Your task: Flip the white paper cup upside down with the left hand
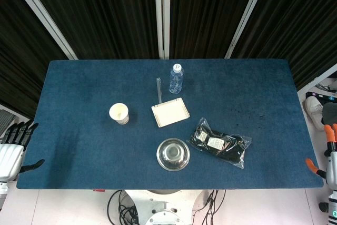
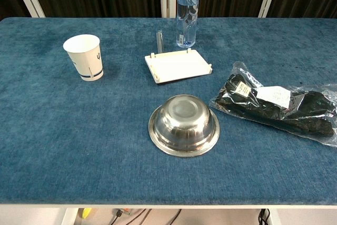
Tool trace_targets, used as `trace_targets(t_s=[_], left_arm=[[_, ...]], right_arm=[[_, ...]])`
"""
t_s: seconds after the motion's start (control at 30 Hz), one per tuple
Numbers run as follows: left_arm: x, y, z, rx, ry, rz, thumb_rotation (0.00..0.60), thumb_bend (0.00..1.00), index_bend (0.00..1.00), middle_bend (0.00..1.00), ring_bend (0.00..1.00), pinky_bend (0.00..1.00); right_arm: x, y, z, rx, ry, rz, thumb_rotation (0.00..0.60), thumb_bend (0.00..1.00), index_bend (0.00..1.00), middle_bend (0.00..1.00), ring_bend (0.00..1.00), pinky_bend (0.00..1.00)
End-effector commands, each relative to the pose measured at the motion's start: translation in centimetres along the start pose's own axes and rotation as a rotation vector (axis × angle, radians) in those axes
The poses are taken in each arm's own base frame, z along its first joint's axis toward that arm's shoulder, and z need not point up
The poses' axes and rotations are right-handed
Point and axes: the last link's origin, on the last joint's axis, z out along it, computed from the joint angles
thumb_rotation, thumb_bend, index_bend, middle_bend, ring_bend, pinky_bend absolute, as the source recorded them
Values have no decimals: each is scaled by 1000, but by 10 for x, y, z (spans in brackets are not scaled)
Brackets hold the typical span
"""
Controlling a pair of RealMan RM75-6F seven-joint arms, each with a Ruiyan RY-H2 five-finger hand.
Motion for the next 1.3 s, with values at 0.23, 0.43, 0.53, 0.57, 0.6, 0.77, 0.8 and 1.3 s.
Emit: trace_targets(t_s=[0.23, 0.43, 0.53, 0.57, 0.6, 0.77, 0.8, 1.3], left_arm=[[0, 5, 0, -7, 0, 3, 600, 75, 34, 0, 0, 0], [0, 7, 2, -9, 11, 11, 600, 75, 35, 0, 0, 0], [2, 11, 8, -23, 9, 14, 600, 75, 34, 0, 0, 0], [4, 15, 11, -36, 9, 22, 600, 75, 35, 0, 0, 0], [5, 18, 14, -51, 7, 31, 600, 76, 34, 0, 0, 0], [20, 56, 42, -182, 0, 106, 600, 75, 35, 0, 0, 0], [22, 65, 48, -209, -3, 113, 600, 75, 35, 0, 0, 0], [19, 221, 166, -535, -171, 338, 600, 75, 35, 0, 0, 0]], right_arm=[[2, 1, 0, 13, -18, 7, 600, 79, 0, 0, 0, 0], [5, 2, 2, 12, -9, -14, 600, 82, 0, 0, 0, 0], [5, 1, 1, 13, -14, -20, 600, 83, 0, 0, 0, 0], [6, 0, 1, 15, -17, -20, 600, 83, 0, 0, 0, 0], [7, 0, 1, 18, -19, -21, 600, 83, 0, 0, 0, 0], [8, -2, 4, 36, -18, -23, 600, 84, 0, 0, 0, 0], [8, -2, 4, 35, -19, -24, 600, 84, 0, 0, 0, 0], [11, 0, 9, 25, -26, -4, 600, 85, 0, 0, 0, 0]])
